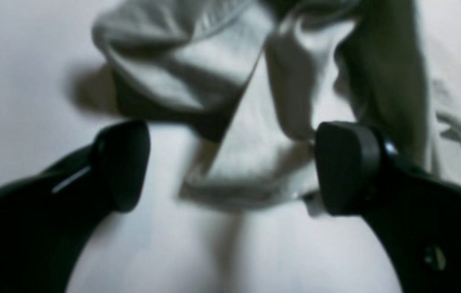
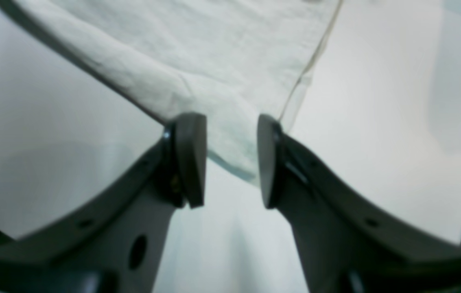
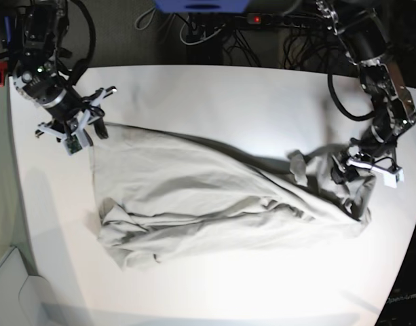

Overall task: Layout the t-shirt on the table in an organized manner, then fold the t-shirt properly
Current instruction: 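Pull the folded shirt corner with the left gripper toward the shirt's middle, then hold the shirt ends with both grippers and stretch it lengthwise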

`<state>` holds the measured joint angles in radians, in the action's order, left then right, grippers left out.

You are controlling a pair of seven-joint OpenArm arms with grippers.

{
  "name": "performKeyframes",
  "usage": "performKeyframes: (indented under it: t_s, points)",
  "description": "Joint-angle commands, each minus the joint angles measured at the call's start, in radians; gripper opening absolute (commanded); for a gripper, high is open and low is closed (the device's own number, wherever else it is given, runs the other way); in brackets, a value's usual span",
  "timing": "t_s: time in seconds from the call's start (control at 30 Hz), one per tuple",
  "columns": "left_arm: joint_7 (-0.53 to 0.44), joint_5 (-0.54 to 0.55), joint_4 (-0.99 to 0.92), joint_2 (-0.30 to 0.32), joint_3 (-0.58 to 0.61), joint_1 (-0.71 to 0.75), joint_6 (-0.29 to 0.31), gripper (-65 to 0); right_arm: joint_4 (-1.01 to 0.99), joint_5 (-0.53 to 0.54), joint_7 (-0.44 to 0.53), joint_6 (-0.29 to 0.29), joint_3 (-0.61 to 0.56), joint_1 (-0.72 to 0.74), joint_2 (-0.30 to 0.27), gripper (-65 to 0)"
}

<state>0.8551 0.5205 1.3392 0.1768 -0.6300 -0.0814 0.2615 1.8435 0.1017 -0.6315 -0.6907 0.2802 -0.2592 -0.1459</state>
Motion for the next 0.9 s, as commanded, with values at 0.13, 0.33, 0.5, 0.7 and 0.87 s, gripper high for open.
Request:
performKeyframes:
  t_s: [0.13,0.33,0.5,0.7,0.87]
  points:
    - [-0.024,0.010,0.016,0.014,0.000,0.001,0.009,-9.5,0.017,0.010,0.020,-0.007,0.000,0.007,-0.004,-42.4]
    - [-0.050,0.008,-0.048,-0.012,0.015,-0.027,0.009,-12.2,0.017,0.010,0.020,-0.007,0.000,0.005,-0.002,-42.4]
    - [-0.110,-0.027,-0.093,-0.009,0.138,-0.033,0.005,-12.6,0.017,0.010,0.020,-0.007,0.004,0.004,-0.004,-42.4]
    - [-0.075,-0.023,0.015,-0.018,0.151,-0.014,0.005,-40.8,0.017,0.010,0.020,-0.007,0.006,-0.005,-0.008,-42.4]
    - [0.071,-0.003,0.191,-0.030,0.146,0.007,0.005,-63.4,0.017,0.010,0.020,-0.007,0.006,-0.007,-0.008,-42.4]
